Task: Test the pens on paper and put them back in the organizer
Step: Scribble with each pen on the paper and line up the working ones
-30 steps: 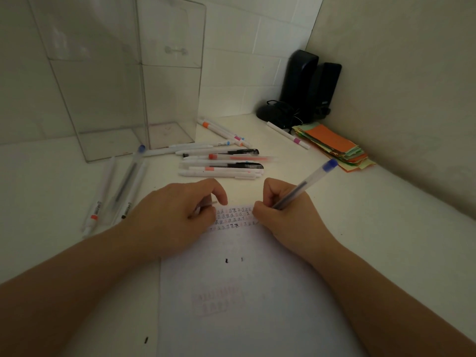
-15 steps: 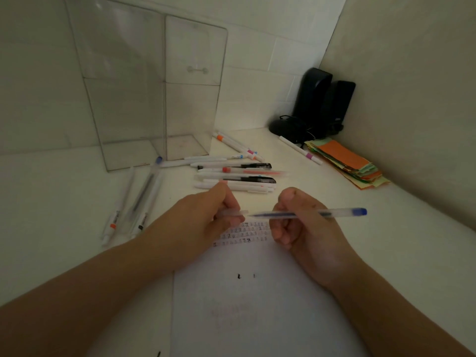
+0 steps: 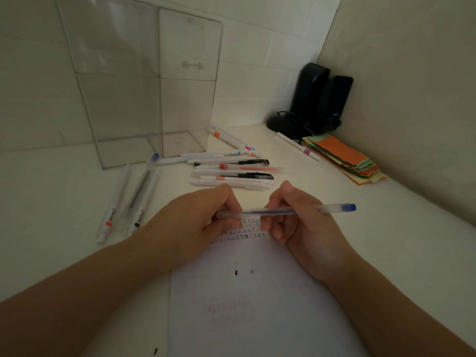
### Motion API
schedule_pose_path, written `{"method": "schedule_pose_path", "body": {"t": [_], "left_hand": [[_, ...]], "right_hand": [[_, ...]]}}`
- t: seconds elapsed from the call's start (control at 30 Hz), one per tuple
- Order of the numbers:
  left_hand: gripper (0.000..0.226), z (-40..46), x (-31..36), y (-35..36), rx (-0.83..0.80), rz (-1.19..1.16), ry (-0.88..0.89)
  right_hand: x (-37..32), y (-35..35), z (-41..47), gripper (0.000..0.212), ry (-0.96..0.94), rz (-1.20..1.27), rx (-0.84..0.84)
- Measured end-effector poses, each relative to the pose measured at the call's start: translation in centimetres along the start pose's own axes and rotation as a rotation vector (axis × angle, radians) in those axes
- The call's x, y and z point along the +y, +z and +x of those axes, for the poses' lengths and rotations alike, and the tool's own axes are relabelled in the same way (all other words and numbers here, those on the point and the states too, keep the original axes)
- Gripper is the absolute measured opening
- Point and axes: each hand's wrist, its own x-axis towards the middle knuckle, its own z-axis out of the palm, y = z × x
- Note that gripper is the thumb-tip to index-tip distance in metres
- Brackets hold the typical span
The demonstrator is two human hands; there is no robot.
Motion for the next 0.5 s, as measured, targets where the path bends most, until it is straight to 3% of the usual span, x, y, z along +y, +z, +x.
{"method": "schedule_pose_path", "body": {"t": [0.1, 0.23, 0.5], "left_hand": [[0.023, 0.03, -0.06, -0.10, 0.025, 0.018, 0.045], [0.025, 0.07, 0.20, -0.39, 0.099, -0.008, 0.048], [0.027, -0.13, 0.37, -0.09, 0.085, -0.013, 0.079]], "right_hand": [[-0.06, -0.03, -0.13, 0.045, -0.039, -0.068, 0.017], [-0.15, 0.03, -0.12, 0.037, -0.048, -0.066, 0.012], [-0.06, 0.53, -0.16, 0.034, -0.060, -0.127, -0.072]]}}
